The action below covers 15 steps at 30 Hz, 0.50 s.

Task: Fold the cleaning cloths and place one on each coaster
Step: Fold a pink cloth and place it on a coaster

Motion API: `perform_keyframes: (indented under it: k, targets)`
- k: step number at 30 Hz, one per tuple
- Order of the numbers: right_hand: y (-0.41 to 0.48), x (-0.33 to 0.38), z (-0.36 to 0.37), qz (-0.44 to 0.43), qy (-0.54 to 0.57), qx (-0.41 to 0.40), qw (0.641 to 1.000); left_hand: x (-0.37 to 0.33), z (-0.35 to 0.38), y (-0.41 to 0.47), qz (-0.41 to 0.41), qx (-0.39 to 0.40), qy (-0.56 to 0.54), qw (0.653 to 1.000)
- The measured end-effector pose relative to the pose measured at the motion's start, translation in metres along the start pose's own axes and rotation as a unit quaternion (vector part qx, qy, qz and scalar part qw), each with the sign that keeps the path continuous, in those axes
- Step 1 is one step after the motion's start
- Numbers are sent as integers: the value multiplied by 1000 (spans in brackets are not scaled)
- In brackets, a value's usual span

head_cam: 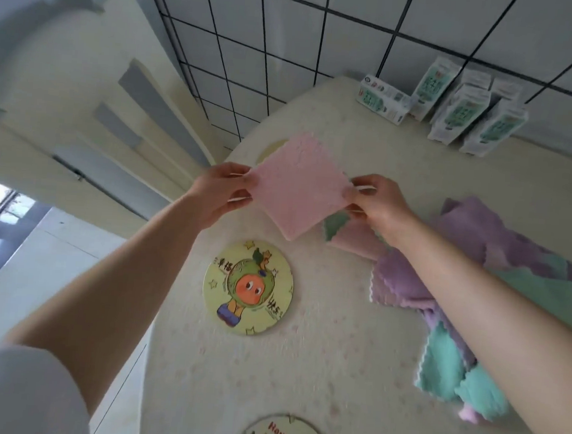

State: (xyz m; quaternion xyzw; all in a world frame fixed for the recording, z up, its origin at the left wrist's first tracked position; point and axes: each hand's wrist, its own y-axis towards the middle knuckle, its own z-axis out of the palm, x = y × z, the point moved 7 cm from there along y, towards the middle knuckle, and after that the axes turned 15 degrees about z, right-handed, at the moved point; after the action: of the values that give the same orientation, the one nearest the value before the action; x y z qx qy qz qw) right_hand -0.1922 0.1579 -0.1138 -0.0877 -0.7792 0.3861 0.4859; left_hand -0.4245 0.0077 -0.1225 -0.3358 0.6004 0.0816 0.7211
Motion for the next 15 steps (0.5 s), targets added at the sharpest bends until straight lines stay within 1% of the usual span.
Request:
perform_keyframes:
  k: [3,7,12,15]
  targets:
    - [30,18,5,16,36,12,999,-11,7,35,21,-22,-4,1000]
    - [60,25,12,36,69,7,997,-8,8,70,17,-40,4,999]
    - [86,4,19,78,16,-12,997,13,1,90,-12,-75,93,993]
    - [90,-1,20,89,-13,-23,996,16,-6,96,10,-103,150,983]
